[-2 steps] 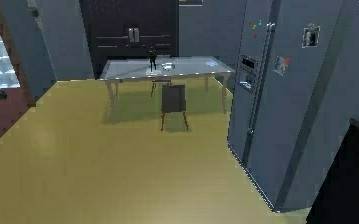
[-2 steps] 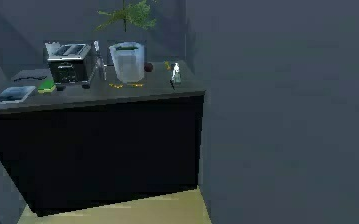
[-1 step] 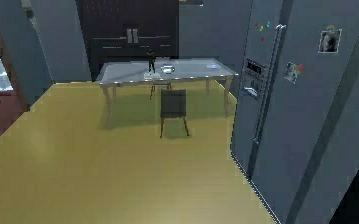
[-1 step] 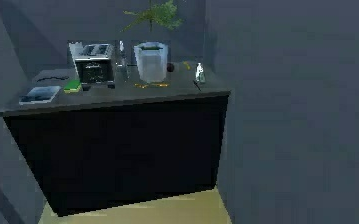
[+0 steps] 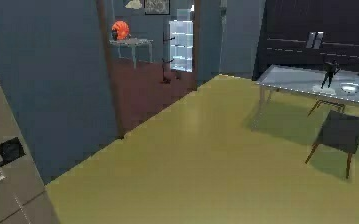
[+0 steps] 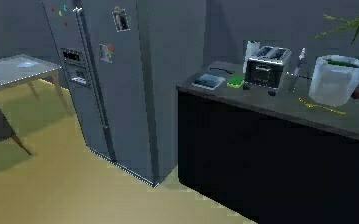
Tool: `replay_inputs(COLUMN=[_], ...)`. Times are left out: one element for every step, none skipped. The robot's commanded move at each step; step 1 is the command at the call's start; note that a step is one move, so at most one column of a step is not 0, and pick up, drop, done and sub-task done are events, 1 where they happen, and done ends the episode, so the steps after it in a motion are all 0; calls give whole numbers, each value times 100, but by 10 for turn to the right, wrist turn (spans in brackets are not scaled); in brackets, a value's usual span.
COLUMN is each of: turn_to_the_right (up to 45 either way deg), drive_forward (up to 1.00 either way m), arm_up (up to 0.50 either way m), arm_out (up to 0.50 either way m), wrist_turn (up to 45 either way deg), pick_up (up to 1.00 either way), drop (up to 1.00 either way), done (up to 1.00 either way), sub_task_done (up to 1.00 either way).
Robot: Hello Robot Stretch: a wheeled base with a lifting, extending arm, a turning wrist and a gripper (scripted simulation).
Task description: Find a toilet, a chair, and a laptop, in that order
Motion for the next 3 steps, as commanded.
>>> replay_inputs(turn_to_the_right=[-300,0,-450], drive_forward=[0,35,0], arm_up=[0,0,0], arm_out=[0,0,0], wrist_turn=[0,0,0], pick_up=[0,0,0], drop=[0,0,0], done=[0,0,0], sub_task_done=[0,0,0])
